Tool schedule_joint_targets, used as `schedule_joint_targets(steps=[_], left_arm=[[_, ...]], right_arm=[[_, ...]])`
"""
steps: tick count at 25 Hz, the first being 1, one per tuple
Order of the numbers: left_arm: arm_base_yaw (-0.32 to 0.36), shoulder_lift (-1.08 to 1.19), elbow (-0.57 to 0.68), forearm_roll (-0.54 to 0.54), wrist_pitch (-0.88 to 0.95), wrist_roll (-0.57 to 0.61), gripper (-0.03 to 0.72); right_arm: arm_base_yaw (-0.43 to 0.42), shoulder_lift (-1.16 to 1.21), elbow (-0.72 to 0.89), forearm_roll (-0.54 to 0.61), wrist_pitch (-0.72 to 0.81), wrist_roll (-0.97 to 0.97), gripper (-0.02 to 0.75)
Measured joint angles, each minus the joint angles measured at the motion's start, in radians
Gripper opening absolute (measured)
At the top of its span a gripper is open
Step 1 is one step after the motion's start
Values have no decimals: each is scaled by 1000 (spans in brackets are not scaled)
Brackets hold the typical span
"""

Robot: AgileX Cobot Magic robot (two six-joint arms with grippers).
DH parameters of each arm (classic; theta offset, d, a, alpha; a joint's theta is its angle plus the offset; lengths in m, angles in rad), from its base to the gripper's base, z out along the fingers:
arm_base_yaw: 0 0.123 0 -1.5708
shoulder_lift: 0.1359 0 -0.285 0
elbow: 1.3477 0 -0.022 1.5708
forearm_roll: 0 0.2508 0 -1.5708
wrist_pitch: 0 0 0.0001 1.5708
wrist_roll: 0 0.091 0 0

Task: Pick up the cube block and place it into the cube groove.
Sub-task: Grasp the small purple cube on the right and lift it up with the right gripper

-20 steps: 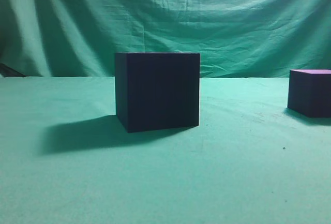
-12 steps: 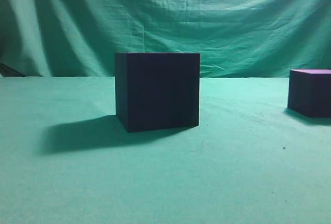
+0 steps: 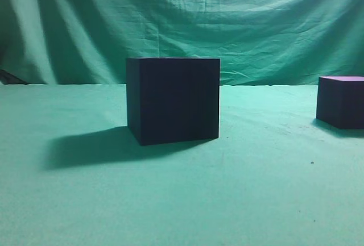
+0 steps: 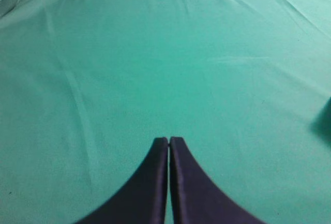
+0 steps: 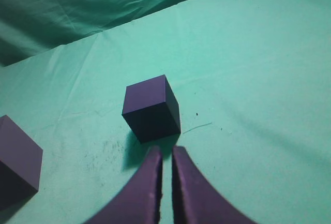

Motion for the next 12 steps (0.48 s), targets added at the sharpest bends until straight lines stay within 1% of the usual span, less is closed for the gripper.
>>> schedule_joint_targets(steps=[7,9,12], left_arm=[[0,0,0,0,0,0,0],[0,0,0,0,0,0,0],[0,0,0,0,0,0,0]], right_arm=[[0,0,0,0,-12,0,48],[0,0,0,0,-69,0,48],[0,0,1,0,-287,0,48]])
